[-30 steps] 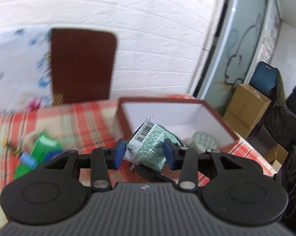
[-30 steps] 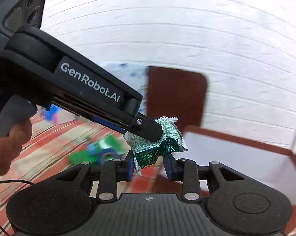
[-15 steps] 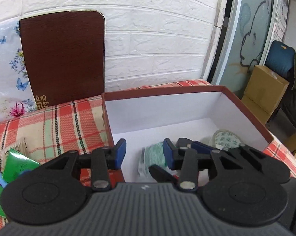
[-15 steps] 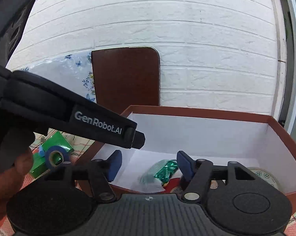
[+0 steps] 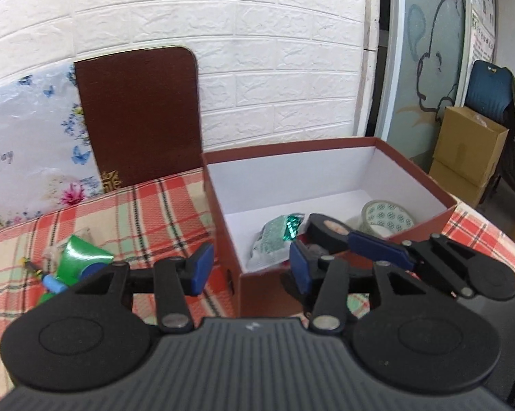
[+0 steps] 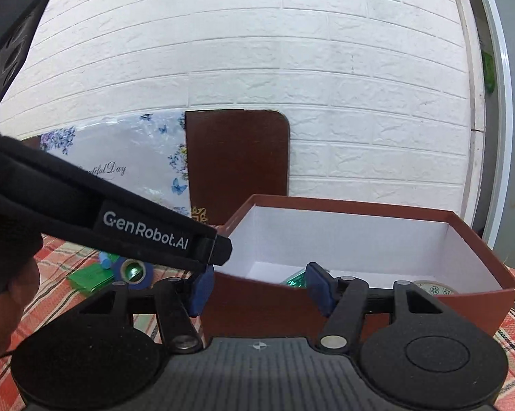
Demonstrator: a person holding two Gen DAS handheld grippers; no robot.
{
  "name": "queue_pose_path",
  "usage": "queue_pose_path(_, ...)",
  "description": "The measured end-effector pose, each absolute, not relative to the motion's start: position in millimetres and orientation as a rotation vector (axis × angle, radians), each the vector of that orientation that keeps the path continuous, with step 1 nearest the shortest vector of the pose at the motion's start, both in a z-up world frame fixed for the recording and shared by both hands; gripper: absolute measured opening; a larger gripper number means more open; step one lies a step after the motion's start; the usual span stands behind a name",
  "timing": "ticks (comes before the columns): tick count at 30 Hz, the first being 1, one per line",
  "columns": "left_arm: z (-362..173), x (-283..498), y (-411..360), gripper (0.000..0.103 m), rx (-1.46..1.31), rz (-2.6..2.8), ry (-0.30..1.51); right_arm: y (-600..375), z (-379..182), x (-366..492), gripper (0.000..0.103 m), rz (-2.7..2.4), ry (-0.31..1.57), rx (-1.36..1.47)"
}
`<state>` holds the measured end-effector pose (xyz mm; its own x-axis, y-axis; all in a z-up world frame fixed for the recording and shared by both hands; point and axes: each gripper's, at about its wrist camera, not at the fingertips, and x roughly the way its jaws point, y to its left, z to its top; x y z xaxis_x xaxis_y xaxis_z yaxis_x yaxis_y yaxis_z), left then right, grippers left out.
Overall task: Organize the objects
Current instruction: 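Drop the green-and-white packet into the brown box with the left tool, then move the left tool to the small green box and grasp it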
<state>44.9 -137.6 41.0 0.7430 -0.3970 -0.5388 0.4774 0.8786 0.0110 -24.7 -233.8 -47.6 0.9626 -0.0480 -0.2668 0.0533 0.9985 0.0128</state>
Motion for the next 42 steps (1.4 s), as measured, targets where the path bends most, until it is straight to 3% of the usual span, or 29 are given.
queue_pose_path(28, -7, 41, -28, 0.053, 0.078, -0.211, 0.698, -156, -61, -28, 0.06, 0.161, 0.477, -0.037)
queue_pose_path(38, -53, 67, 87, 0.053, -0.057, 0.071, 0.776, -123, -78, 11, 0.06, 0.292, 0.614, -0.073)
queue_pose_path(42, -66, 72, 130, 0.056, -0.113, 0.157, 0.72, -97, -88, 51, 0.061, 0.343, 0.64, -0.096)
